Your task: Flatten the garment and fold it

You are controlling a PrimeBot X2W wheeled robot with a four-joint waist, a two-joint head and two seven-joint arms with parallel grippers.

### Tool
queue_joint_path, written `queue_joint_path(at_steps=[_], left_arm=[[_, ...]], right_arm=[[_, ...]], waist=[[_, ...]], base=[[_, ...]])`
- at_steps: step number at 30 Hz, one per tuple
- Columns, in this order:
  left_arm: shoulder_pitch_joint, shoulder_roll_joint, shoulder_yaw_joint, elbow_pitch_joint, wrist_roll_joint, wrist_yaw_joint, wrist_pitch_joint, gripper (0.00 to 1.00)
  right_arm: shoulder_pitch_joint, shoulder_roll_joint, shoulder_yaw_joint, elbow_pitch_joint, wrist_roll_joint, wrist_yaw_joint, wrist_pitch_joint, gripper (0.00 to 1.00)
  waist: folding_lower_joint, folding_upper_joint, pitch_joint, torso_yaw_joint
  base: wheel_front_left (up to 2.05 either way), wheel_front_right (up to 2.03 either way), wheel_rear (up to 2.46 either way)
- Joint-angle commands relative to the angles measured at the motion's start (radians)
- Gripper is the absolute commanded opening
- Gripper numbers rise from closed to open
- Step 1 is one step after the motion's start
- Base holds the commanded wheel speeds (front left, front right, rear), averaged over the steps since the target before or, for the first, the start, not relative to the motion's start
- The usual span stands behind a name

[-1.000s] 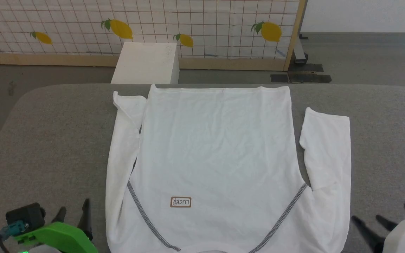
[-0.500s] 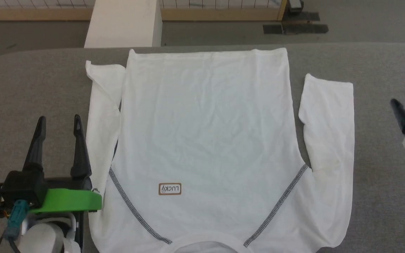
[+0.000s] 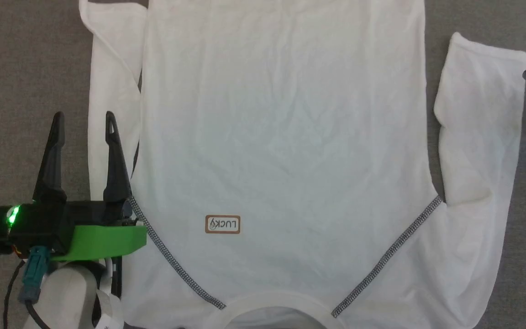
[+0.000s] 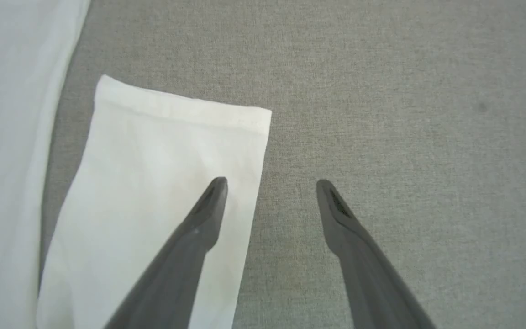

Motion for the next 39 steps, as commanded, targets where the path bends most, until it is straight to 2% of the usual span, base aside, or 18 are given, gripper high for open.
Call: queue_joint_path(at_steps=[1,5,10,11,12,13,19,22,26,33,36,39], left_arm=[[-0.025,-0.003,0.007,-0.002,0.011,-0.011,-0.004,1.00],[-0.038,-0.012,0.014,-0.004,0.024,-0.026,-0.004,1.00],[-0.044,-0.030,0.021,0.004,0.035,-0.036,-0.004,1.00],[-0.046,-0.033,0.024,0.006,0.036,-0.037,-0.004,1.00],[-0.048,-0.037,0.027,0.008,0.039,-0.039,-0.004,1.00],[-0.049,-0.040,0.028,0.012,0.039,-0.040,-0.004,1.00],[-0.054,-0.051,0.041,0.024,0.046,-0.058,-0.004,1.00],[-0.030,-0.067,0.059,0.030,0.043,-0.064,-0.004,1.00],[0.012,-0.089,0.078,0.037,0.040,-0.070,-0.004,1.00],[0.097,-0.119,0.135,0.031,0.037,-0.078,-0.005,1.00],[0.126,-0.130,0.161,0.027,0.037,-0.085,-0.005,1.00],[0.151,-0.140,0.179,0.027,0.039,-0.095,-0.005,1.00]], right_arm=[[-0.020,-0.007,0.010,0.007,-0.015,-0.001,0.000,1.00],[-0.043,-0.014,0.033,0.032,-0.019,-0.001,-0.016,1.00],[-0.040,-0.031,0.115,0.071,-0.011,-0.001,-0.021,1.00],[-0.040,-0.036,0.129,0.076,-0.005,-0.001,-0.020,0.34],[-0.039,-0.040,0.140,0.083,0.008,-0.001,-0.018,0.03],[-0.038,-0.044,0.148,0.090,0.017,-0.001,-0.014,0.00],[-0.045,-0.078,0.078,0.094,0.059,-0.001,-0.076,0.00],[0.003,-0.112,0.023,0.070,0.112,-0.001,-0.121,0.00],[0.120,-0.186,-0.054,0.051,0.144,-0.001,-0.118,0.00],[0.304,-0.300,-0.239,0.074,0.128,-0.001,-0.117,0.00],[0.353,-0.312,-0.270,0.064,0.107,-0.001,-0.120,0.00],[0.388,-0.299,-0.248,0.015,0.122,-0.001,-0.121,0.00]], waist=[[-0.0001,0.0000,0.083,0.042],[-0.0001,0.0000,0.111,0.044],[-0.0001,0.0000,0.121,0.034],[-0.0001,0.0000,0.121,0.032],[-0.0001,0.0000,0.118,0.029],[-0.0001,0.0000,0.113,0.027],[-0.0001,0.0000,0.056,0.006],[-0.0001,0.0000,-0.013,-0.012],[-0.0001,0.0000,-0.087,-0.030],[-0.0001,0.0000,-0.175,-0.055],[-0.0001,0.0000,-0.208,-0.060],[-0.0001,0.0000,-0.242,-0.061]], base=[[0.00,0.00,0.00],[0.00,0.00,0.00],[0.00,0.00,0.00],[0.00,0.00,0.00],[0.00,0.00,0.00],[0.00,0.00,0.00],[0.00,0.00,0.00],[0.00,0.00,0.00],[0.00,0.00,0.00],[0.00,0.00,0.00],[0.00,0.00,0.00],[0.00,0.00,0.00]])
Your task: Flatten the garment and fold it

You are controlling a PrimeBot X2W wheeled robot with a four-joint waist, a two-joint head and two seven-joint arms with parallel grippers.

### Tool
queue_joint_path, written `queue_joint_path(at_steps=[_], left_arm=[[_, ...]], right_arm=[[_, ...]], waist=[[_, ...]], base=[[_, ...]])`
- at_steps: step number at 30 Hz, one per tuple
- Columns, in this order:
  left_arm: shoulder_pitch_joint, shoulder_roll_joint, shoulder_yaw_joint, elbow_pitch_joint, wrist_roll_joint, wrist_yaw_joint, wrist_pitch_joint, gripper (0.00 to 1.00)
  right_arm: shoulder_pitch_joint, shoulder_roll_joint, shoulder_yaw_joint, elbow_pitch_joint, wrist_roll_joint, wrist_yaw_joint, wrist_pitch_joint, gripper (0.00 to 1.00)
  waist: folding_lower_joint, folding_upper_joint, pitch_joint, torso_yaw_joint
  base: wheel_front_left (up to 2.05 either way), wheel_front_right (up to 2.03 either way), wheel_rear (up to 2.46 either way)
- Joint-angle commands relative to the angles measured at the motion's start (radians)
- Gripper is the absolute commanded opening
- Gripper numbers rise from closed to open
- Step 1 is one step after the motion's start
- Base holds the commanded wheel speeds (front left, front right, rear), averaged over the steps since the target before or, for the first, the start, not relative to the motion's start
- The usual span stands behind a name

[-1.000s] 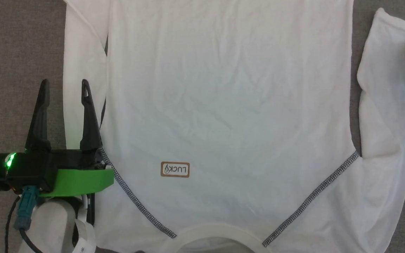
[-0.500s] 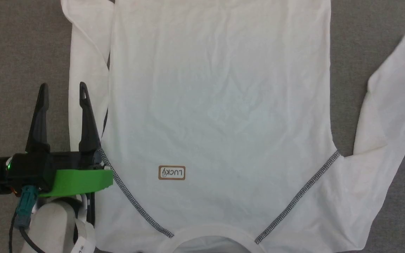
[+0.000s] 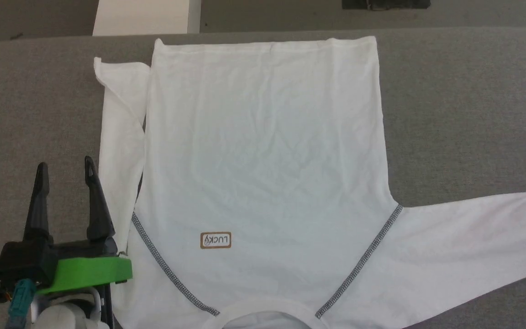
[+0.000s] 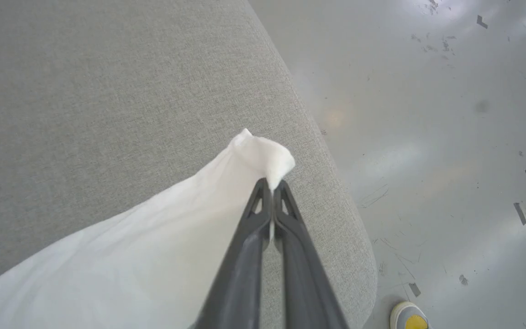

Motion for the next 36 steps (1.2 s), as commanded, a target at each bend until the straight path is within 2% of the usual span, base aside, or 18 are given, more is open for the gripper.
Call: queue_joint_path(at_steps=[1,4,10,13,20,24,30,36], left_arm=[[0.017,-0.009,0.009,0.001,-0.001,-0.009,-0.004,1.00],[0.041,-0.020,0.020,0.005,0.001,-0.021,-0.004,1.00],[0.078,-0.040,0.036,0.014,0.007,-0.043,-0.004,1.00],[0.082,-0.051,0.035,0.017,0.011,-0.055,-0.004,1.00],[0.083,-0.066,0.033,0.024,0.022,-0.079,-0.004,1.00],[0.089,-0.076,0.032,0.028,0.028,-0.087,-0.004,1.00],[0.090,-0.089,0.024,0.040,0.031,-0.100,-0.004,1.00],[0.068,-0.100,0.012,0.049,0.033,-0.114,-0.004,1.00]], right_arm=[[0.025,0.012,0.028,-0.036,0.015,-0.002,-0.010,0.00],[0.096,0.008,0.136,-0.128,0.040,-0.002,-0.012,0.00],[0.195,0.057,0.355,-0.344,0.163,-0.002,-0.023,0.00],[0.208,0.136,0.455,-0.453,0.253,-0.002,-0.012,0.00],[0.198,0.281,0.691,-0.614,0.306,-0.002,0.009,0.00],[0.175,0.378,0.800,-0.603,0.325,-0.002,-0.012,0.00],[0.103,0.539,0.939,-0.489,0.361,-0.002,-0.049,0.00],[-0.014,0.591,1.025,-0.330,0.398,-0.002,-0.125,0.00]], waist=[[0.0001,-0.0001,-0.064,-0.014],[0.0001,-0.0001,-0.099,-0.010],[0.0001,-0.0001,-0.149,-0.007],[0.0001,-0.0001,-0.165,0.001],[0.0001,-0.0001,-0.186,0.032],[0.0001,-0.0001,-0.191,0.063],[0.0001,-0.0001,-0.181,0.121],[0.0001,-0.0001,-0.148,0.184]], base=[[0.00,0.00,0.00],[0.00,0.00,0.00],[0.00,0.00,0.00],[0.00,0.00,0.00],[0.00,0.00,0.00],[0.00,0.00,0.00],[0.00,0.00,0.00],[0.00,0.00,0.00]])
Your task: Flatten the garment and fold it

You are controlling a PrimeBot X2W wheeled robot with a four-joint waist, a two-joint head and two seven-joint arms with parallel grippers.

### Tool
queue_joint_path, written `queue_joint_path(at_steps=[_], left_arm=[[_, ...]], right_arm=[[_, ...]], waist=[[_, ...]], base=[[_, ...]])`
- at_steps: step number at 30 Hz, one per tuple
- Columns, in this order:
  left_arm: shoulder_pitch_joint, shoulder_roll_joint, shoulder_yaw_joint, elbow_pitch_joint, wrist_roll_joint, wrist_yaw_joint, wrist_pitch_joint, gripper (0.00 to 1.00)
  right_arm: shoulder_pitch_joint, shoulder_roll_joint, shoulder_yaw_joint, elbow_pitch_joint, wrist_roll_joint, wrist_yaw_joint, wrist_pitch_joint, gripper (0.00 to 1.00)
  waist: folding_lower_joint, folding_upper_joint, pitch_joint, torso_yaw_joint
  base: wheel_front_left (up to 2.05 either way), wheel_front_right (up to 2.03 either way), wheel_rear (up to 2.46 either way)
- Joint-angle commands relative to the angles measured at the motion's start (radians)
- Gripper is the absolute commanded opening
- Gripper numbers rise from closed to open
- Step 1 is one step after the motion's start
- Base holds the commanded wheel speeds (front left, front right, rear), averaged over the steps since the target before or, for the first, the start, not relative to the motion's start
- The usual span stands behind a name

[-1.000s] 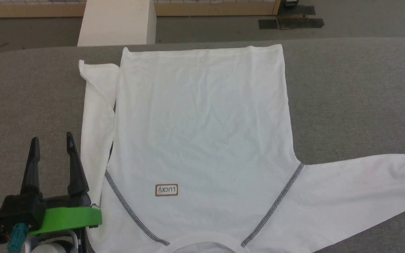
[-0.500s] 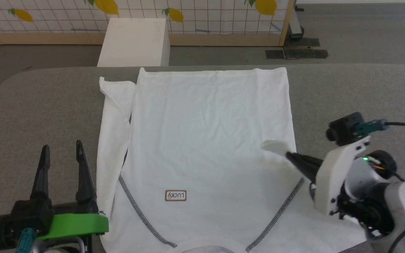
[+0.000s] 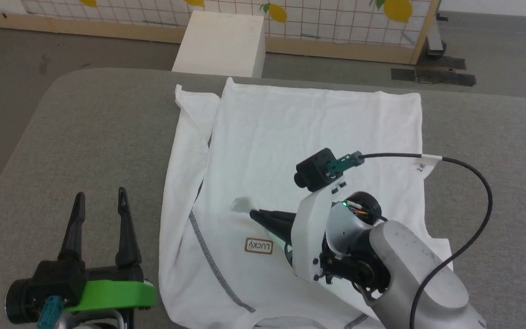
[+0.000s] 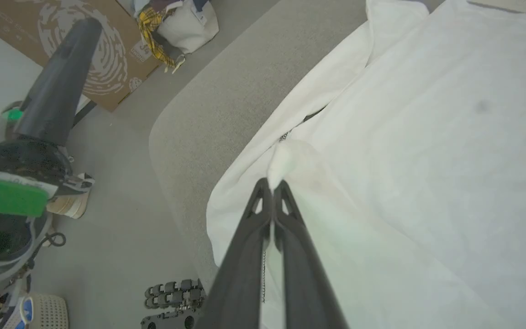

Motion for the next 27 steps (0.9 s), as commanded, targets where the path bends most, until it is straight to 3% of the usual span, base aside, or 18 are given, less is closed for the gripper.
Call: queue_joint_path(at_steps=[1,8,9,10,17,21,27], left_arm=[[-0.014,-0.008,-0.005,0.004,0.008,-0.006,-0.004,1.00],[-0.038,-0.020,-0.019,0.013,0.006,-0.013,-0.004,1.00],[-0.041,-0.021,-0.020,0.014,0.006,-0.013,-0.004,1.00],[-0.044,-0.023,-0.021,0.016,0.006,-0.013,-0.004,1.00],[-0.049,-0.026,-0.010,0.028,0.012,-0.018,-0.004,1.00],[-0.051,-0.026,0.001,0.035,0.018,-0.024,-0.004,1.00],[-0.053,-0.020,0.015,0.047,0.028,-0.034,-0.004,1.00]], right_arm=[[-0.037,0.002,0.014,0.034,0.017,-0.001,-0.025,0.00],[-0.158,0.003,0.150,0.202,0.078,-0.001,-0.070,0.02],[-0.169,0.003,0.167,0.219,0.073,-0.001,-0.069,0.33],[-0.179,0.003,0.180,0.235,0.075,-0.001,-0.073,1.00],[-0.259,0.003,0.170,0.212,0.119,-0.001,-0.167,1.00],[-0.289,-0.010,0.067,0.171,0.069,-0.001,-0.279,1.00],[-0.204,-0.109,-0.183,0.075,-0.154,-0.001,-0.500,1.00]], waist=[[0.0001,0.0000,0.030,0.047],[0.0001,0.0000,0.087,0.091],[0.0001,0.0000,0.094,0.093],[0.0001,0.0000,0.098,0.093],[0.0001,0.0000,0.094,0.052],[0.0001,0.0000,0.068,0.015],[0.0001,0.0000,0.026,-0.036]], base=[[0.00,0.00,0.00],[0.00,0.00,0.00],[0.00,0.00,0.00],[0.00,0.00,0.00],[0.00,0.00,0.00],[0.00,0.00,0.00],[0.00,0.00,0.00]])
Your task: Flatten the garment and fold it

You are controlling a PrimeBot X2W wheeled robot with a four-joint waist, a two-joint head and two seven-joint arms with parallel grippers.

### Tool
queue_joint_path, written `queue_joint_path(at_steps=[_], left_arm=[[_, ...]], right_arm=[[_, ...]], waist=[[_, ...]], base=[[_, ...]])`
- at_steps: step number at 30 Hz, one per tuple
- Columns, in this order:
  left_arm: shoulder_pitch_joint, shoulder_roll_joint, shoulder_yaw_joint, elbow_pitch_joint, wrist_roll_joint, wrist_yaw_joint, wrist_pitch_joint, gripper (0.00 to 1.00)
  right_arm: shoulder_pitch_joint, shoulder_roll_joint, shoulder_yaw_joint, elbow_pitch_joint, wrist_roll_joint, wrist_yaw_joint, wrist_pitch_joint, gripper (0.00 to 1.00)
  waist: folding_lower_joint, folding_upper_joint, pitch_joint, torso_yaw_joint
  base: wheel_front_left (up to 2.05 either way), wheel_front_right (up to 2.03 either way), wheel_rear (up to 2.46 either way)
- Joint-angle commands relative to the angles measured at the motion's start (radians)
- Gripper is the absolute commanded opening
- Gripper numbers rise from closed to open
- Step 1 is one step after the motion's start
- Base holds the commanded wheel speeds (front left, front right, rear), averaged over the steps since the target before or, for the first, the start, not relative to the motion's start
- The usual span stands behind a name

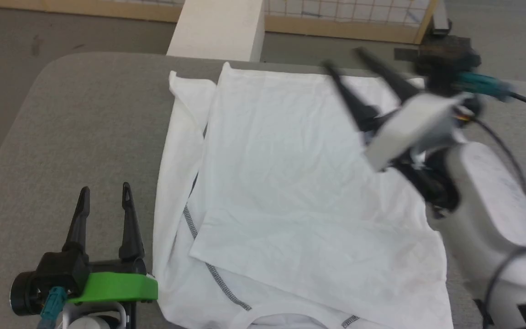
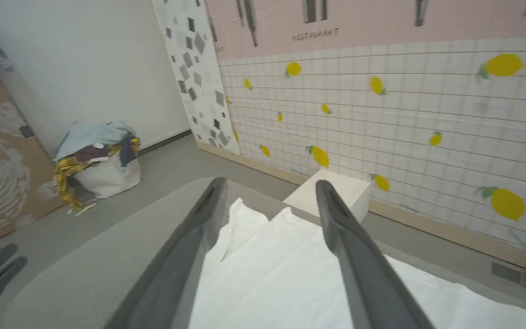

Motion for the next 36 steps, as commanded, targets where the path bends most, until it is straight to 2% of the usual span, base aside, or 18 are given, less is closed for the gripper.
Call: queue_joint_path(at_steps=[1,6,9,15,19,25,32,36], left_arm=[[-0.014,0.003,0.007,0.003,0.016,-0.005,-0.004,1.00],[-0.006,0.009,0.021,0.015,0.023,-0.005,-0.004,1.00],[-0.012,0.010,0.024,0.029,0.026,-0.005,-0.004,1.00],[-0.067,0.016,0.019,0.085,0.016,-0.021,-0.003,1.00],[-0.190,0.040,0.005,0.156,-0.010,-0.058,0.035,1.00],[-0.491,0.113,0.020,0.301,-0.087,-0.097,0.210,1.00],[-0.819,0.276,0.008,0.429,-0.111,-0.117,0.539,1.00],[-0.934,0.319,0.007,0.454,-0.136,-0.117,0.715,1.00]], right_arm=[[0.066,-0.009,-0.071,-0.026,-0.054,-0.002,-0.053,1.00],[0.252,-0.011,-0.271,-0.153,-0.223,-0.002,-0.169,1.00],[0.376,0.015,-0.375,-0.226,-0.296,-0.002,-0.223,1.00],[0.548,0.090,-0.525,-0.311,-0.341,-0.002,-0.248,1.00],[0.582,0.107,-0.575,-0.357,-0.322,-0.002,-0.241,1.00],[0.553,0.111,-0.624,-0.423,-0.291,-0.002,-0.220,1.00],[0.486,0.111,-0.669,-0.482,-0.247,-0.002,-0.226,1.00],[0.468,0.111,-0.679,-0.485,-0.227,-0.002,-0.239,1.00]], waist=[[0.0000,0.0000,-0.037,-0.044],[0.0000,0.0000,-0.056,-0.086],[0.0000,0.0000,-0.058,-0.102],[0.0000,0.0000,-0.028,-0.116],[0.0000,0.0000,0.028,-0.110],[0.0000,0.0000,0.167,-0.119],[0.0000,0.0000,0.354,-0.165],[0.0000,0.0000,0.423,-0.183]], base=[[0.00,0.00,0.00],[0.00,0.00,0.00],[0.00,0.00,0.00],[0.00,0.00,0.00],[0.00,0.00,0.00],[0.00,0.00,0.00],[0.00,0.00,0.00],[0.00,0.00,0.00]])
